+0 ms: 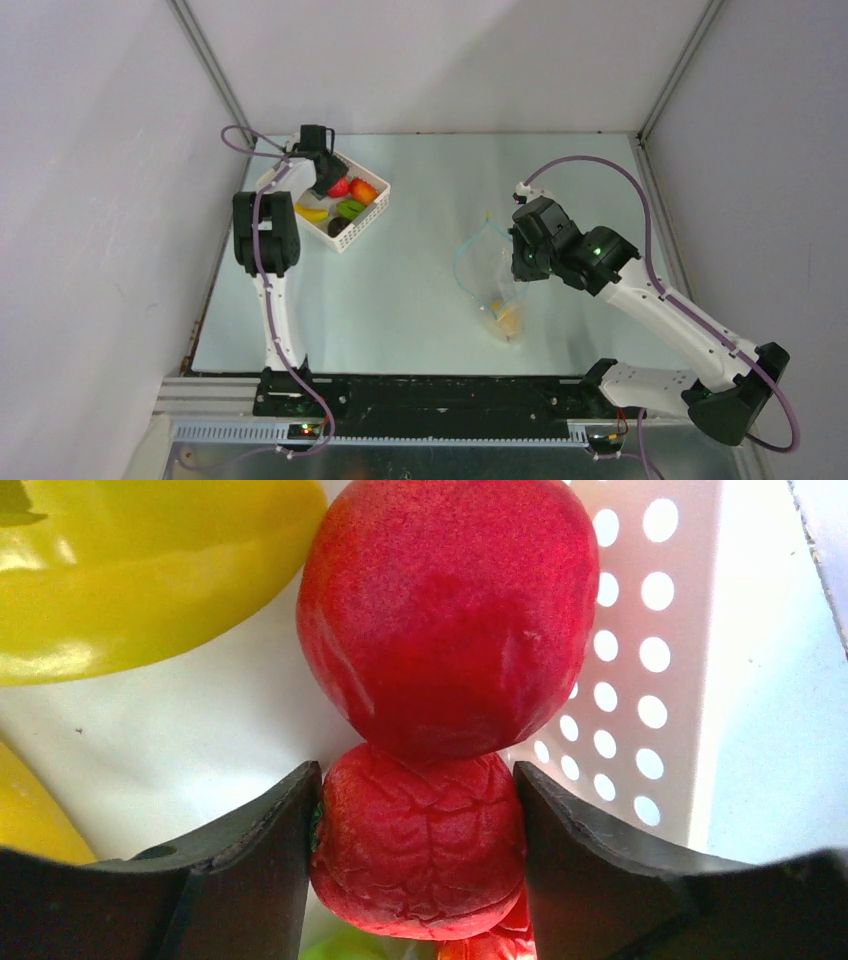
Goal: Place the food in the zip-top bag and seal the zipper
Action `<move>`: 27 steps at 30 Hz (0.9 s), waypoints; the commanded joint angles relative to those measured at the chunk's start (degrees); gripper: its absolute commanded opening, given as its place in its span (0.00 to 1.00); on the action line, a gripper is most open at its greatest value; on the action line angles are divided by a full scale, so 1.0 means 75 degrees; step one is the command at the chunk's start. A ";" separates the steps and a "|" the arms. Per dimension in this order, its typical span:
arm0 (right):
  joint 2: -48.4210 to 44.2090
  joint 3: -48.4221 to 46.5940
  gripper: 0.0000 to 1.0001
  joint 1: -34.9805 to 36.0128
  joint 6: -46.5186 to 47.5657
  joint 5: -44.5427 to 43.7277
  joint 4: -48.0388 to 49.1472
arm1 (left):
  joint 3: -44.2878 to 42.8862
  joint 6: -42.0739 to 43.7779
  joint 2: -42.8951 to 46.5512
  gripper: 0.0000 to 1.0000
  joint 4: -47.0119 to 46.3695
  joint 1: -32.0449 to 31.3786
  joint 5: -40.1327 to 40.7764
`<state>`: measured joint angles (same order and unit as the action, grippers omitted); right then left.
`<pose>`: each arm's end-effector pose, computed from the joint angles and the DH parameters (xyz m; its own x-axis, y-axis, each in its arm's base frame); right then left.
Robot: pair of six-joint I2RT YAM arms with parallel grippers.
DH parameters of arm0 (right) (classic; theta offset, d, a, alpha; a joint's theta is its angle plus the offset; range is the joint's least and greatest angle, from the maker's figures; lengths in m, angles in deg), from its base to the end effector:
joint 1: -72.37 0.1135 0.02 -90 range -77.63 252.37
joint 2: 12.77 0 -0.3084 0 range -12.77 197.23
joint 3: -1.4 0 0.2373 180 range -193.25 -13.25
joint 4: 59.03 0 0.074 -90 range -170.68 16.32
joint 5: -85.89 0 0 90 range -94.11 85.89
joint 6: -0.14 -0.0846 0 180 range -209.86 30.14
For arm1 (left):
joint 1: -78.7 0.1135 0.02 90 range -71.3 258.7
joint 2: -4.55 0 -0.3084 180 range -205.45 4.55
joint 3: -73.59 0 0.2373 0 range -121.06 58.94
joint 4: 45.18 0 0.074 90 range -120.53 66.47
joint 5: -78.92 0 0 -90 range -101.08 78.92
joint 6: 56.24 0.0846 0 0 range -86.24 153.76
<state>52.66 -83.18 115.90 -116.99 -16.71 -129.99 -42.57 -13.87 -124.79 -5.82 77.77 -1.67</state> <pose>0.1669 0.1331 0.3488 -0.7691 -0.1168 -0.6284 -0.2513 0.9592 0.1293 0.5425 0.0050 0.1729 -0.4732 -0.7213 -0.5058 -0.6426 0.6754 -0.3619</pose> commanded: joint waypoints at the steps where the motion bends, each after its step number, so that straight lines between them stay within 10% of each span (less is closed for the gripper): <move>1: -0.0112 0.0041 0.00 -0.0028 0.0078 0.0012 0.0233 | -0.0103 -0.0146 0.0038 0.56 -0.0032 0.0024 -0.0167; 6: -0.0098 0.0063 0.00 -0.0047 0.0091 0.0023 0.0265 | 0.0091 -0.0024 0.0855 0.40 0.0218 0.0013 -0.0186; 19: -0.0437 0.0373 0.00 -0.0131 0.0182 0.0285 0.0583 | 0.3008 0.0063 0.4850 0.36 0.0000 -0.0191 -0.0114; 27: -0.0581 0.0487 0.00 -0.0122 0.0142 0.0437 0.0749 | 0.4090 0.0204 0.7649 0.36 0.0280 -0.2169 0.0072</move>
<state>49.88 -79.83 115.09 -116.56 -14.39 -126.78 -13.65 -13.74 -76.07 -4.12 69.01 -1.06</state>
